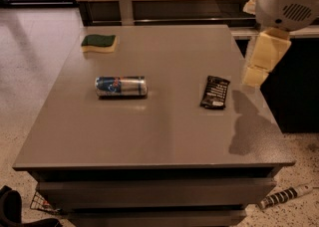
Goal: Place redbull can upright
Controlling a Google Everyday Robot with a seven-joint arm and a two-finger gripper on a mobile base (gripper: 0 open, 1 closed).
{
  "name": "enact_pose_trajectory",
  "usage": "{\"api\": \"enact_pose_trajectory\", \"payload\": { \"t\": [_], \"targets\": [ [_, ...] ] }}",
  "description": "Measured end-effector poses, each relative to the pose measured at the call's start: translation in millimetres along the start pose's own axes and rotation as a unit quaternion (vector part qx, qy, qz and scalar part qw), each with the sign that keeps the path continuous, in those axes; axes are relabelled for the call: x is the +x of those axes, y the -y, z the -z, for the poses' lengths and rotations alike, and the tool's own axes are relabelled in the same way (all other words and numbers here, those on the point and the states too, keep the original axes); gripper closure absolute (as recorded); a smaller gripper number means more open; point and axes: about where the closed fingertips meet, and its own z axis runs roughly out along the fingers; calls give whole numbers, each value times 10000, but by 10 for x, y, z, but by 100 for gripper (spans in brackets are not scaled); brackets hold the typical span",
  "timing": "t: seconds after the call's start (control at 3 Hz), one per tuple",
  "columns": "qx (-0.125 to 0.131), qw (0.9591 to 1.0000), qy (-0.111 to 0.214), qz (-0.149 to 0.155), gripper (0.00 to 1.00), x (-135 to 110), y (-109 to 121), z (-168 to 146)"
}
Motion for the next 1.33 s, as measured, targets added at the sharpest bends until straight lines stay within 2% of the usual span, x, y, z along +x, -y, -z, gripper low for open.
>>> {"api": "enact_pose_trajectory", "payload": {
  "t": [0.33,0.67,1.0,1.33],
  "targets": [
    [-76,9998,-35,155,0,-452,196,-131],
    [-128,9993,-204,280,0,-929,248,-316],
    [-317,9978,-387,445,0,-1395,211,-665],
    [-462,9962,-420,606,0,-1684,166,-887]
  ]
}}
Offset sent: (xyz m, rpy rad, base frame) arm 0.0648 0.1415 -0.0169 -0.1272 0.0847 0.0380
